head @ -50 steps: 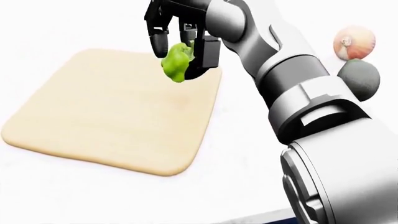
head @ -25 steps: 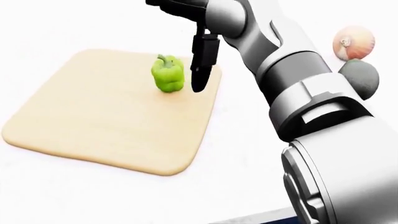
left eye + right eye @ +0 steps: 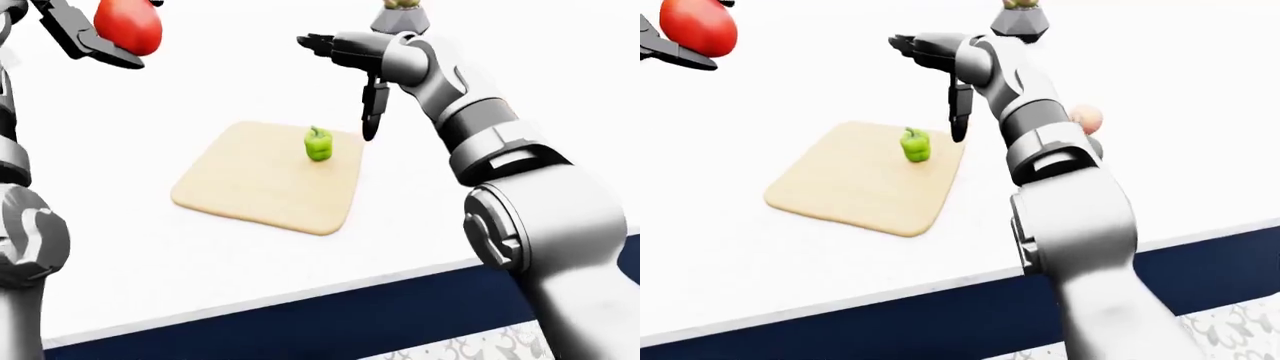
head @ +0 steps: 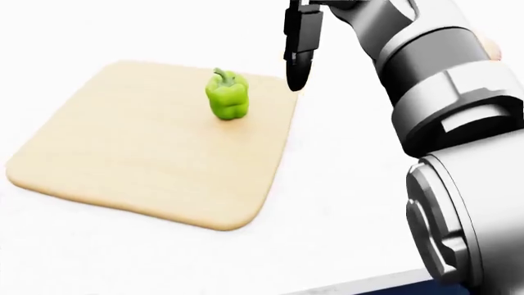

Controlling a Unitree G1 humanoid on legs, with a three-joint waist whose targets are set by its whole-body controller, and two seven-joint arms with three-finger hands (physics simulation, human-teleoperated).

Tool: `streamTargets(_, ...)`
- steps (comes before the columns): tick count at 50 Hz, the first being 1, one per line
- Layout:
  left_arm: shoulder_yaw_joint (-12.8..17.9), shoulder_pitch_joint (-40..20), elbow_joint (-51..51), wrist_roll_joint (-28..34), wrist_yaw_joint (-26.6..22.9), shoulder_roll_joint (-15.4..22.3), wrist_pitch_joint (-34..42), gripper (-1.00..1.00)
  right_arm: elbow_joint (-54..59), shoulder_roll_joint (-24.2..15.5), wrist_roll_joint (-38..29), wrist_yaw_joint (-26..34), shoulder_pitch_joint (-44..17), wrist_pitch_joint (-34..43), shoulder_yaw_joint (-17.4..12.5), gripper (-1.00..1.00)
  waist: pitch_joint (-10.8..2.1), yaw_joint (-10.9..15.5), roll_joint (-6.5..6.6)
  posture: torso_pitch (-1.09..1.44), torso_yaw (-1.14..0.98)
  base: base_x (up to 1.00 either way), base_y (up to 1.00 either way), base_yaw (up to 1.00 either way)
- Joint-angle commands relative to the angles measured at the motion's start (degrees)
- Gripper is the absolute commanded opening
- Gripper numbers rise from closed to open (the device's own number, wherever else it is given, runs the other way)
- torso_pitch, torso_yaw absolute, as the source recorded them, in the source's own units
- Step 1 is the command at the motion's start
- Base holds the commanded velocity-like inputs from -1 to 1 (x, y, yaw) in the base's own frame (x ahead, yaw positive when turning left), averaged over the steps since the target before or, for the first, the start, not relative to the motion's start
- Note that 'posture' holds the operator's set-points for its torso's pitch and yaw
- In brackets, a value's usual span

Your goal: Place the avocado, onion, tomato and bell pepper on the cutting board.

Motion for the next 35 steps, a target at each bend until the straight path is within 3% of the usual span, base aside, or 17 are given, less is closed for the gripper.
streamTargets(1, 0.4, -2.9, -1.6, -0.5, 1.8, -0.5, 0.5, -1.00, -2.1, -1.8, 0.0, -1.7, -2.7, -1.4, -0.5, 1.00, -1.91, -0.1, 0.34, 0.00, 0.00, 0.00, 0.00, 0.00)
streamTargets(14, -0.3, -6.1, -0.1, 0.2, 6.2, -8.8, 2.3, -1.00, -2.8, -9.1, -0.5, 6.6, -7.0, -2.2, -2.0, 1.00, -1.53, 0.3, -1.03, 0.00, 0.00, 0.00, 0.00, 0.00)
streamTargets(22, -1.0, -5.0, 0.4, 1.0, 12.4, -14.1, 1.7, -1.00, -2.8, -12.7, -1.9, 9.5, -8.8, -2.4, -2.2, 1.00, -1.59, 0.6, -1.84, 0.00, 0.00, 0.00, 0.00, 0.00)
streamTargets(35, -2.6, -3.0, 1.4, 2.7, 17.4, -21.1, 1.8, -1.00, -2.9, -16.5, -3.2, 12.6, -11.5, -1.8, -3.1, 1.00, -1.48, 1.0, -2.75, 0.00, 0.00, 0.00, 0.00, 0.00)
